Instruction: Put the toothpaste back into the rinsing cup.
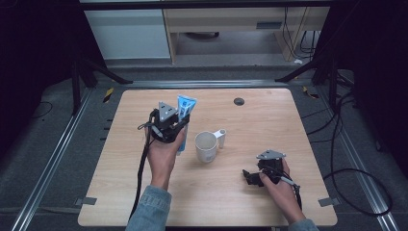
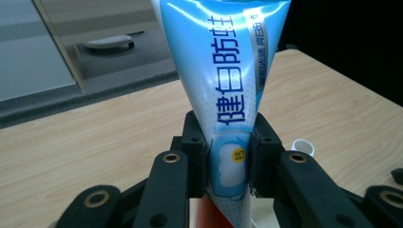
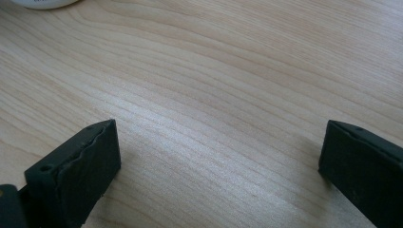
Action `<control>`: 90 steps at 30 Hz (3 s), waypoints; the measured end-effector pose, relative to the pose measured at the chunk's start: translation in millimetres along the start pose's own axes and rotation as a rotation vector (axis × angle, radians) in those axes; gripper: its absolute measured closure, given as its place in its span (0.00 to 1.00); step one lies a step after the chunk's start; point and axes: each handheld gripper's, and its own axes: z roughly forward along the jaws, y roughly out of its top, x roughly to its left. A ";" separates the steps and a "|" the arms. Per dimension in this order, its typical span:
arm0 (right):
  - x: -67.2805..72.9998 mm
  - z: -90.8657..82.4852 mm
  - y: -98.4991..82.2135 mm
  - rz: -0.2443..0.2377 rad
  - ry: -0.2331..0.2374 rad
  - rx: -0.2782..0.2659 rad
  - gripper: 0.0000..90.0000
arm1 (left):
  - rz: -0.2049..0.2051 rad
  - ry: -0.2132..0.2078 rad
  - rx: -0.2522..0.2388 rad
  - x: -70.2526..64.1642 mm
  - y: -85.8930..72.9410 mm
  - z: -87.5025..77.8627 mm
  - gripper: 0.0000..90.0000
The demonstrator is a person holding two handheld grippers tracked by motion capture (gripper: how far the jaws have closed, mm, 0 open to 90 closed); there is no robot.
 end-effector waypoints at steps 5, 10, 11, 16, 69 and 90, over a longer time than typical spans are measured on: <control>-0.1 0.0 0.0 -0.001 -0.001 -0.001 0.00 | 0.003 -0.011 -0.039 -3.2 11.5 3.5 0.80; 0.0 0.0 0.0 0.000 0.000 -0.001 0.00 | 0.013 -0.010 -0.072 -5.8 19.5 4.7 0.80; 0.0 0.0 0.0 0.000 0.000 -0.001 0.00 | 0.016 -0.011 -0.077 -6.5 20.6 4.2 0.80; 0.0 0.1 0.0 -0.001 -0.001 -0.001 0.00 | 0.020 -0.019 -0.087 -9.3 25.1 4.1 0.80; 0.1 0.1 0.0 0.000 -0.001 -0.001 0.00 | 0.068 -0.089 -0.240 -57.9 19.6 15.2 0.80; -0.1 0.1 0.0 -0.002 -0.001 -0.001 0.00 | 0.072 -0.088 -0.249 -60.2 9.2 29.0 0.80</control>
